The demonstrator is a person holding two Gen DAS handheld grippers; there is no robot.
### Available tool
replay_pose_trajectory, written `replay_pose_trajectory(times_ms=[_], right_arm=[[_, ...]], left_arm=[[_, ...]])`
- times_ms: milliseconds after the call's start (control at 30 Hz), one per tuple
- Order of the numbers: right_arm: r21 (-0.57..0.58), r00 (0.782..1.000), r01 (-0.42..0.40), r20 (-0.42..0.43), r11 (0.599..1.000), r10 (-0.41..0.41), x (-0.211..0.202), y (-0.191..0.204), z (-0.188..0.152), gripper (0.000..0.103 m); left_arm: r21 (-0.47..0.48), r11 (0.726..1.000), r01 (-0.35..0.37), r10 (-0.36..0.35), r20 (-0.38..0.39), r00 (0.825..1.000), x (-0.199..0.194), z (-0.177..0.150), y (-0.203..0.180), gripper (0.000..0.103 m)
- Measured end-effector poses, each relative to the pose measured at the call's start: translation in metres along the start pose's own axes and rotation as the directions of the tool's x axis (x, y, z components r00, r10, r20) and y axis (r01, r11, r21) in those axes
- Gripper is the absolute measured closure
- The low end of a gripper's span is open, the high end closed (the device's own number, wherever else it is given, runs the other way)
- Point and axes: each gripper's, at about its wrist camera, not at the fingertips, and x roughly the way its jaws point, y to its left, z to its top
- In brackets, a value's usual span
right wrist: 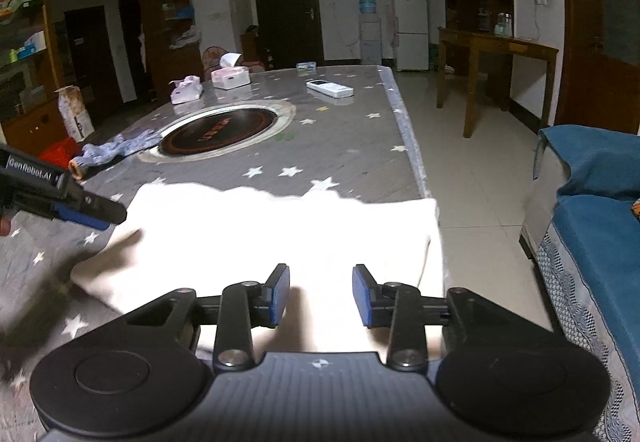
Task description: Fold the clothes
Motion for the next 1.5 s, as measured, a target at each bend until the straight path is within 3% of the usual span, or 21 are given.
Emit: replay_pose_trajectory(times_ms=[700, 1233, 1500], right_arm=[[-0.035, 1.000, -0.030, 0.008, 0.999, 0.030, -0.009, 0.030, -0.020, 0.065], [-0.093, 0.999, -0.036, -0.011, 0.995, 0.035, 0.001, 0.054, -0.018, 0.064], [-0.075, 0.999, -0.041, -0.007, 0.996, 0.040, -0.013, 0.056, -0.012, 0.055]], left_arm=[[0.096, 0.995, -0.037, 0.040, -0.032, 0.999, 0.009, -0.032, -0.013, 0.050], [0.087, 0.995, -0.044, 0.047, -0.030, 0.998, 0.007, -0.034, -0.011, 0.046], [0.070, 0.997, -0.026, 0.027, -0.016, 1.000, -0.005, -0.040, -0.012, 0.040]])
